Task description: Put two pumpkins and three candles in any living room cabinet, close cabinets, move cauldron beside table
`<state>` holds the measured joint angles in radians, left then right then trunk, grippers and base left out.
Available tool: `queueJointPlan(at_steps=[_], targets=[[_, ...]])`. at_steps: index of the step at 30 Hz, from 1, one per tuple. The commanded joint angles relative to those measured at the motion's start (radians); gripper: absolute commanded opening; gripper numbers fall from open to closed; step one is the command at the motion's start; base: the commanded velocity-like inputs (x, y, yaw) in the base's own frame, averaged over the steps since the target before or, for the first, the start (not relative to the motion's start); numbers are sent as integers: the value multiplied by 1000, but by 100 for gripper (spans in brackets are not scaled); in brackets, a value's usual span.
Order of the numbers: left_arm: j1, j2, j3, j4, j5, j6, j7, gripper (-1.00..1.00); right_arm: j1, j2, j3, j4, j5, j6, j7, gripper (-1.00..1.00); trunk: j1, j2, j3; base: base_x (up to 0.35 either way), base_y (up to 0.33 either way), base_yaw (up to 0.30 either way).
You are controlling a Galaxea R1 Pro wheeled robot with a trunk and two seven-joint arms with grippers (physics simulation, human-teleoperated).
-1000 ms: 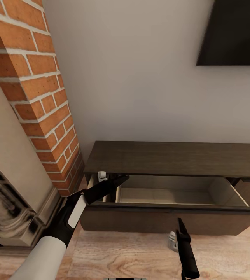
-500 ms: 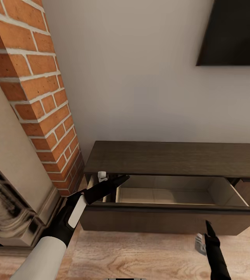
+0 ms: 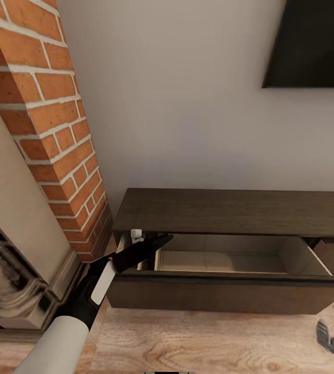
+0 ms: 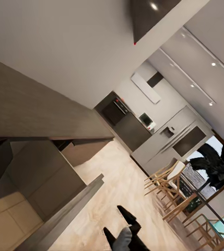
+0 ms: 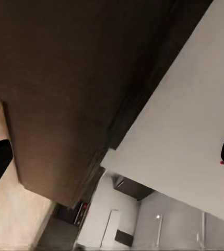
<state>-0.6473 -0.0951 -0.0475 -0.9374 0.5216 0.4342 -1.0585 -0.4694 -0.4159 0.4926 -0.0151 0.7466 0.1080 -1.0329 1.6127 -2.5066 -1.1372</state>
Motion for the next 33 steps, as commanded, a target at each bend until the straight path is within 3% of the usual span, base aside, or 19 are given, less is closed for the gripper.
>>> queueJointPlan(at_steps=[1,2,3,4,5,7,8,10,12,13,16,19,21,22,23,25,28,31,33], targets=[[0,0,0,0,0,0,0,100,0,-36,3,1,-27,-2,1,100,0,0,0,0,0,0],[0,0,0,1,0,0,0,100,0,-69,3,1,-44,-3,2,100,0,0,0,0,0,0],[0,0,0,1,0,0,0,100,0,-126,2,0,-58,-6,4,100,0,0,0,0,0,0],[0,0,0,1,0,0,0,100,0,-141,1,0,-60,-10,5,100,0,0,0,0,0,0],[0,0,0,1,0,0,0,100,0,-182,-2,0,-69,-28,13,100,0,0,0,0,0,0],[0,0,0,2,0,0,1,100,0,-239,-17,-2,-96,-71,47,100,0,0,0,0,0,0],[0,0,0,2,0,0,1,100,0,-253,-22,-2,-105,-83,59,100,0,0,0,0,0,0],[0,0,0,2,0,0,2,100,0,-337,-55,-11,-167,-150,133,100,0,0,0,0,0,0],[0,0,0,2,0,0,2,100,0,-393,-69,-18,-218,-201,182,100,0,0,0,0,0,0],[0,0,0,3,0,0,2,100,-2,-409,-72,-26,-236,-221,200,100,0,0,0,0,0,0],[0,0,0,3,0,0,2,100,-4,-471,-82,-127,-329,-269,313,100,0,0,0,0,0,0],[0,0,0,3,0,0,2,100,-4,-497,-129,-226,-410,-274,412,100,0,0,0,0,0,0],[0,0,0,3,0,0,2,100,-5,-502,-208,-306,-466,-273,519,100,0,0,0,0,0,0],[0,0,0,3,0,0,2,100,-5,-502,-282,-363,-489,-273,633,100,0,0,0,0,0,0],[0,0,0,3,0,0,2,100,-5,-502,-300,-375,-492,-273,664,100,0,0,0,0,0,0],[0,0,1,3,0,0,2,100,-5,-499,-413,-435,-501,-272,846,100,0,0,0,0,0,0],[0,0,1,4,0,0,3,100,-5,-498,-526,-464,-503,-272,1003,100,0,0,0,0,0,0],[0,0,1,2,0,-1,2,100,-5,-496,-584,-470,-503,-273,1074,100,0,0,0,0,0,0],[0,1,1,2,0,-1,2,100,-5,-495,-590,-471,-504,-274,1081,100,0,0,0,0,0,0]])
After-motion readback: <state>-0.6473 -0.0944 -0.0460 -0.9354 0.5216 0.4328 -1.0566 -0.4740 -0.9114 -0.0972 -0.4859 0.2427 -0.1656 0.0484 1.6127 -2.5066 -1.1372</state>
